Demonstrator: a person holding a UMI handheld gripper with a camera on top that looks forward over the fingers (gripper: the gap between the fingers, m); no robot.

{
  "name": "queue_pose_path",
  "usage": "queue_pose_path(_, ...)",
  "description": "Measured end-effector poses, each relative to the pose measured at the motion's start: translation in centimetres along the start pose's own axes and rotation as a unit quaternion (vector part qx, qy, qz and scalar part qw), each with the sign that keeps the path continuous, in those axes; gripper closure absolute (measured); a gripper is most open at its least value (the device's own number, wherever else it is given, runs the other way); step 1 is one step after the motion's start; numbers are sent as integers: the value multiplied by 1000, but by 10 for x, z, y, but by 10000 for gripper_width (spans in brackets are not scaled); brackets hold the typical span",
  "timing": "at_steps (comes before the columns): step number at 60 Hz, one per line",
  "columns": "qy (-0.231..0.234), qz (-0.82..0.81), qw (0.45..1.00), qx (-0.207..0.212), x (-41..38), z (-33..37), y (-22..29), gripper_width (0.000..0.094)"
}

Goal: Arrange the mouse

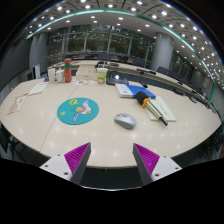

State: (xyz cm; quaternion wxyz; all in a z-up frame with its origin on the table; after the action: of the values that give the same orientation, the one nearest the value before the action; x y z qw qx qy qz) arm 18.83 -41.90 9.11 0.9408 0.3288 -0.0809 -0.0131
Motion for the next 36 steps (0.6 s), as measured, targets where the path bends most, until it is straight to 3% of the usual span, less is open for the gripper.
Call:
queue_pose_path(19,-9,-12,1000,-2,71,-137,45,77)
queue_pose_path(36,6,-8,1000,-1,89,-189,88,78)
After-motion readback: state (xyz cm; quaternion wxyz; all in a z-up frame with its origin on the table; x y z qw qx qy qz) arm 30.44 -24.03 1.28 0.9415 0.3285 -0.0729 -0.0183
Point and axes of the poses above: the point between the fingertips, and its own axes, seen from behind it with the camera up: x to the right, y up, z backward, against the way the camera looks, the point moved 3 cm from there along z, backward, against the way the camera looks, and after that the axes turned 13 degrees about -x, right-handed, at the moved point
